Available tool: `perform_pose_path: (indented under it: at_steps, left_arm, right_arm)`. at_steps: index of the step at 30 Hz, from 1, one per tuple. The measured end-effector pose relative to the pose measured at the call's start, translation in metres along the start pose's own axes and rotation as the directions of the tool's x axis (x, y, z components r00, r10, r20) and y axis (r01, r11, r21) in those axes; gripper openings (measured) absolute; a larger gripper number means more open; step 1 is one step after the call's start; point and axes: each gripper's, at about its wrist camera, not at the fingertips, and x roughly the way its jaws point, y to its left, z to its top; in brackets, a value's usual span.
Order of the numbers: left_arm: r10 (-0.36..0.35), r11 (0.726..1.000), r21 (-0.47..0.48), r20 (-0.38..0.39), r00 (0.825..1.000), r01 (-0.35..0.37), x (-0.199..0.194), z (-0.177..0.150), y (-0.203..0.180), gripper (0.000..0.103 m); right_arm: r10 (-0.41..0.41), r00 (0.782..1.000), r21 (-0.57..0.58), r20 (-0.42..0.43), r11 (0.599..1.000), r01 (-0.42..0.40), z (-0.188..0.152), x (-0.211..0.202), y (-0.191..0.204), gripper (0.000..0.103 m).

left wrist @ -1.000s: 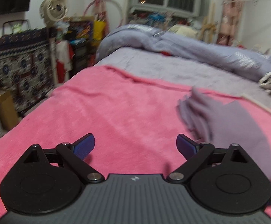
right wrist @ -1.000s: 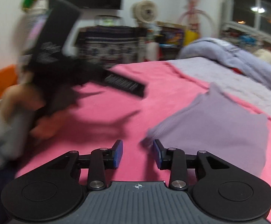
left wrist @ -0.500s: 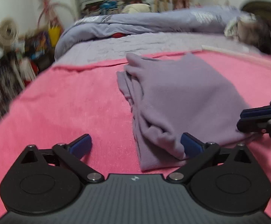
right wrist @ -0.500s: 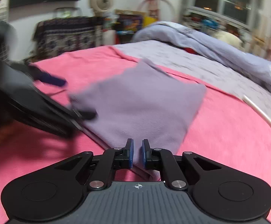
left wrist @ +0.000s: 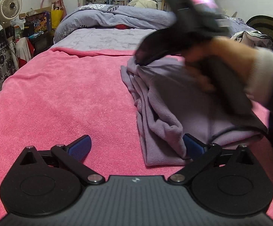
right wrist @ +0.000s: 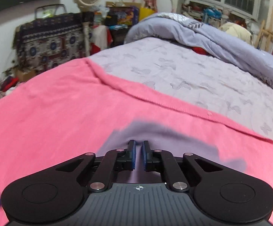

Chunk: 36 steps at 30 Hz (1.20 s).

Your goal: Fold clothes

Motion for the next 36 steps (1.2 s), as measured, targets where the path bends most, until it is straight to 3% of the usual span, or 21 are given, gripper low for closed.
perform_pose_path:
  at_steps: [5,7,10,14,17,23,28,31,35,36]
  left_arm:
    - [-0.005,1.000,-0.004,0.001,1.000,0.005,0.001,0.002,0.001,0.103]
    - [-0.007,1.000,-0.005,0.002,1.000,0.007,0.000,0.001,0.001,0.103]
    - [-0.008,1.000,-0.007,0.002,1.000,0.008,0.000,0.001,0.000,0.103]
    - [-0.008,1.000,-0.006,0.001,1.000,0.008,-0.002,0.000,0.000,0.103]
    - [-0.007,1.000,-0.004,0.000,1.000,0.007,-0.003,0.000,-0.001,0.103]
    - [-0.006,1.000,0.000,0.000,1.000,0.006,-0.001,0.000,0.000,0.103]
    - [-0.006,1.000,0.000,-0.001,1.000,0.006,-0.001,0.001,0.000,0.103]
    - [-0.002,1.000,0.005,0.001,1.000,0.002,-0.001,0.001,0.000,0.103]
    - [0.002,1.000,0.007,0.001,1.000,-0.002,-0.001,0.002,-0.001,0.103]
    - [0.003,1.000,0.009,0.002,1.000,-0.003,-0.001,0.002,-0.001,0.103]
  right_arm:
    - [-0.004,1.000,0.044,-0.017,0.999,0.005,0.011,0.034,-0.004,0.009]
    - [0.025,1.000,0.068,0.014,0.997,-0.026,0.011,0.018,-0.010,0.014]
    - [0.062,0.996,0.096,0.062,0.993,-0.068,0.008,-0.009,-0.020,0.032]
    - [0.058,0.990,0.055,0.129,0.996,-0.066,-0.027,-0.080,-0.032,0.033]
    - [0.059,0.989,0.100,0.137,0.992,-0.073,-0.069,-0.126,-0.048,0.032]
    - [0.033,0.997,0.201,0.077,0.978,-0.048,-0.160,-0.144,-0.065,0.038]
    - [0.055,0.991,0.222,0.125,0.971,-0.082,-0.171,-0.182,-0.063,0.037]
    - [0.030,0.997,0.175,0.071,0.984,-0.042,-0.185,-0.185,-0.055,0.038]
    - [0.048,0.994,0.242,0.098,0.968,-0.070,-0.191,-0.195,-0.058,0.039]
    - [0.055,0.993,0.255,0.106,0.964,-0.081,-0.193,-0.196,-0.059,0.044]
